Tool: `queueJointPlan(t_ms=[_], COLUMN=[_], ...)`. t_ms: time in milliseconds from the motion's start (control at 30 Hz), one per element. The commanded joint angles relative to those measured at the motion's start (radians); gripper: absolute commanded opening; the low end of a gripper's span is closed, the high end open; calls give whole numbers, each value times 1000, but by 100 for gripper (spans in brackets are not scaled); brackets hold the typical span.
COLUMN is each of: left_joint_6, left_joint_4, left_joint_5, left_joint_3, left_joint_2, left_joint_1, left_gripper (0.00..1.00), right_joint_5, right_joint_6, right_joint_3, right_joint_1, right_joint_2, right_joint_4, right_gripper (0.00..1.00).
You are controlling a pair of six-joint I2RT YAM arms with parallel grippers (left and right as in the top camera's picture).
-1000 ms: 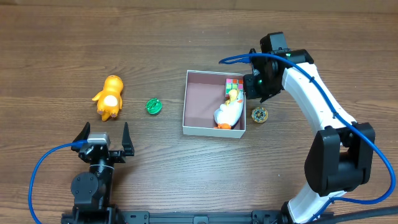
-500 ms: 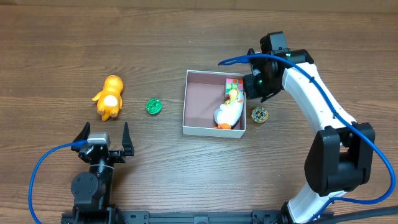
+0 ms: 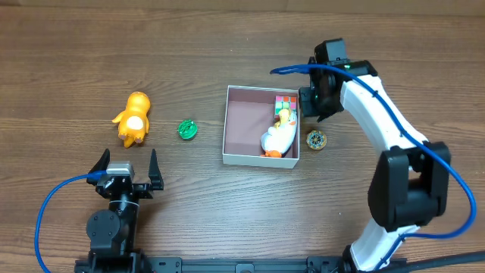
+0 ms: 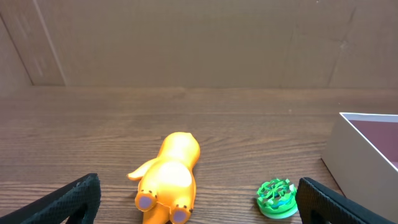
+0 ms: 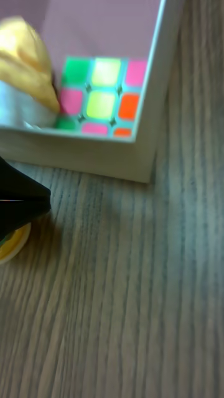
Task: Pack container
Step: 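Raise the right gripper and shift it right over the gold toy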
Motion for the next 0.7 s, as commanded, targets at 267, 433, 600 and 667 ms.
queueJointPlan(t_ms=[267, 433, 600, 667], left_joint_6=[23, 23, 23, 23], left_joint_4=[-1, -1, -1, -1], left_joint_5=[-6, -6, -6, -6], left_joint_3=[-3, -3, -3, -3], left_joint_2=[-7, -7, -7, -7], left_joint_1=[6, 6, 6, 6], left_gripper=[100, 100, 100, 100], right_joint_5=[-61, -122, -121, -122], right_joint_6=[9, -14, -33, -42], right_joint_3=[-2, -2, -2, -2], right_joint_1=[3, 3, 3, 3], right_joint_2=[26, 26, 26, 26], right_joint_4=[31, 46, 49, 50], right_gripper=[4, 4, 4, 4])
